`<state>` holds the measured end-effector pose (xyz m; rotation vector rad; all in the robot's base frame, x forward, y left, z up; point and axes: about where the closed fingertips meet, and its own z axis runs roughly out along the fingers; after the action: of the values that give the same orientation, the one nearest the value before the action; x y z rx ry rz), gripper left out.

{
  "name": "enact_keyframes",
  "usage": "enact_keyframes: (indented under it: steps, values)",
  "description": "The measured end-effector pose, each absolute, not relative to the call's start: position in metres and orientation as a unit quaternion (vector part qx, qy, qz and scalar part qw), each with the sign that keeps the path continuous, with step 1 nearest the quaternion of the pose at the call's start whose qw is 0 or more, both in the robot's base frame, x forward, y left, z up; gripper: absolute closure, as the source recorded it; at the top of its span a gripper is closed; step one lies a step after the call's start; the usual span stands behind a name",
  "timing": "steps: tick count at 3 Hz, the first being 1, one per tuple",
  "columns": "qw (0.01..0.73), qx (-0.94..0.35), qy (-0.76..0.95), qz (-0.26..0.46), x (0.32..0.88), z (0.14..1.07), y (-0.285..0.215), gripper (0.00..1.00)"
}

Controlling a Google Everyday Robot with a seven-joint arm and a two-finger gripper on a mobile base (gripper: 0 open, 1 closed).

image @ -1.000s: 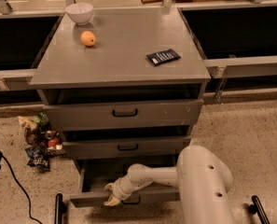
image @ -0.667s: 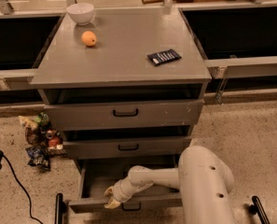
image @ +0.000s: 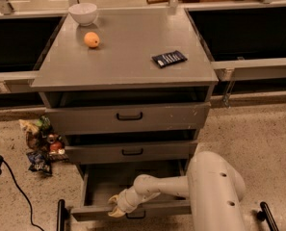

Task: Open bottom drawer

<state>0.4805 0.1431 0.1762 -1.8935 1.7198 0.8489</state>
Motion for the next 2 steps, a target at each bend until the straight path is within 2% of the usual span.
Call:
enact_keyframes:
  steps: [2]
  values:
    - [0.22,-0.681,0.625,0.311,0.4732,0.176,0.1419,0.57]
